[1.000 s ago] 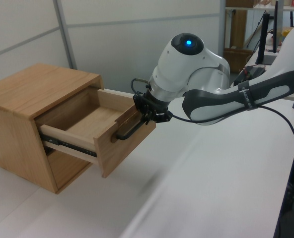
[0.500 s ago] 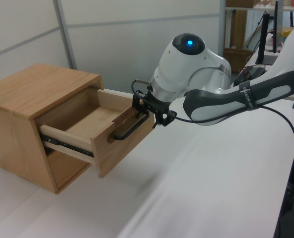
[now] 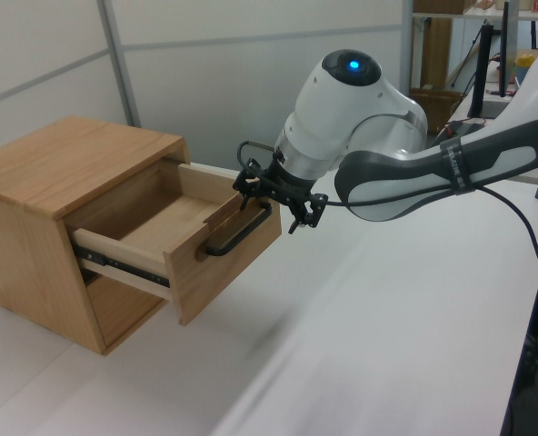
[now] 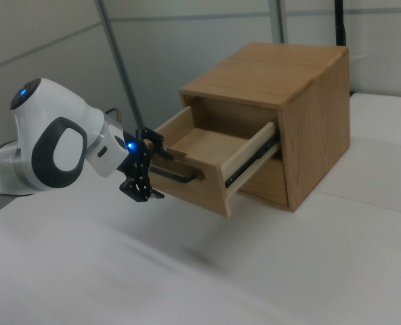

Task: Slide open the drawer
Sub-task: 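Open the gripper, release the handle, and lift away from the drawer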

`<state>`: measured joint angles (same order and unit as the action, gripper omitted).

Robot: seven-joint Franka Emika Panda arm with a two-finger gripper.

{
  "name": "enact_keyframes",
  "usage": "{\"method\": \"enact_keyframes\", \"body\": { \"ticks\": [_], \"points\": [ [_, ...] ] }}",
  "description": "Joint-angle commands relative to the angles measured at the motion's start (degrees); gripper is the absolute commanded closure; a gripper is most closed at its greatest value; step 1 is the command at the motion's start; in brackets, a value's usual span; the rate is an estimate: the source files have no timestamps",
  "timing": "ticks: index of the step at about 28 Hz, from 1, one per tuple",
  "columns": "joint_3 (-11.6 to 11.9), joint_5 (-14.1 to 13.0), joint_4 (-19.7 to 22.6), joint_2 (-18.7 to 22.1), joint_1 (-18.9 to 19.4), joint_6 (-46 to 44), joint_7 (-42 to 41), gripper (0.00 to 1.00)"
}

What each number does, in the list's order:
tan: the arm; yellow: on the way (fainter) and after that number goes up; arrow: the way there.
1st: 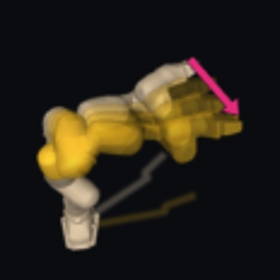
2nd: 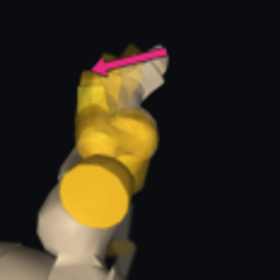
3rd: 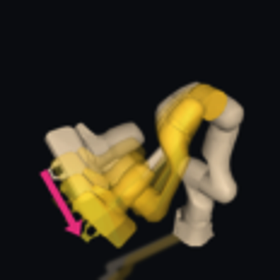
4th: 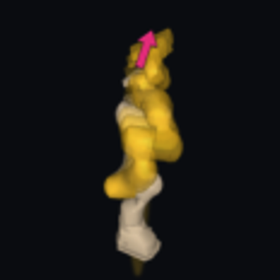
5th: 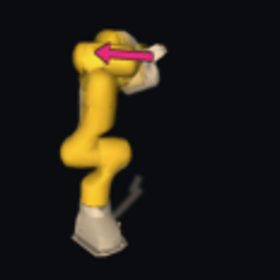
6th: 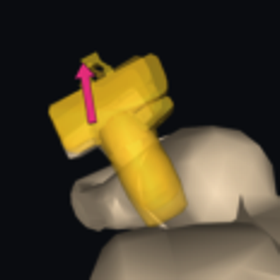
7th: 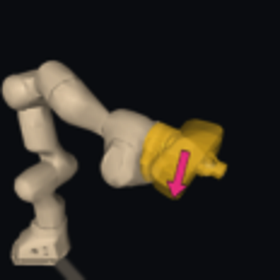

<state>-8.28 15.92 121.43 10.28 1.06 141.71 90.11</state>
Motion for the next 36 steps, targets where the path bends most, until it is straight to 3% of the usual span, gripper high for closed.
{"method": "enact_keyframes", "body": {
  "ticks": [1, 7, 8, 12, 20, 29, 36],
  "points": [
    [0.81, -3.78, -1.19, 0.79, 1.04, -3.46, -11.26, 0.0],
    [1.6, -12.83, -4.88, 0.35, 0.96, -9.6, -29.53, 0.0],
    [1.78, -15.02, -6.89, 0.09, 0.96, -12.92, -35.47, 0.0],
    [1.87, -17.32, -10.94, -0.7, 0.78, -19.88, -46.23, 0.0],
    [1.87, -16.8, -19.47, -2.55, 0.69, -34.74, -65.22, 0.0],
    [2.13, -13.46, -20.71, -2.9, -0.1, -40.02, -81.13, 0.0],
    [2.13, -11.61, -22.29, -4.21, -0.71, -45.38, -86.86, 0.0]
  ]
}}
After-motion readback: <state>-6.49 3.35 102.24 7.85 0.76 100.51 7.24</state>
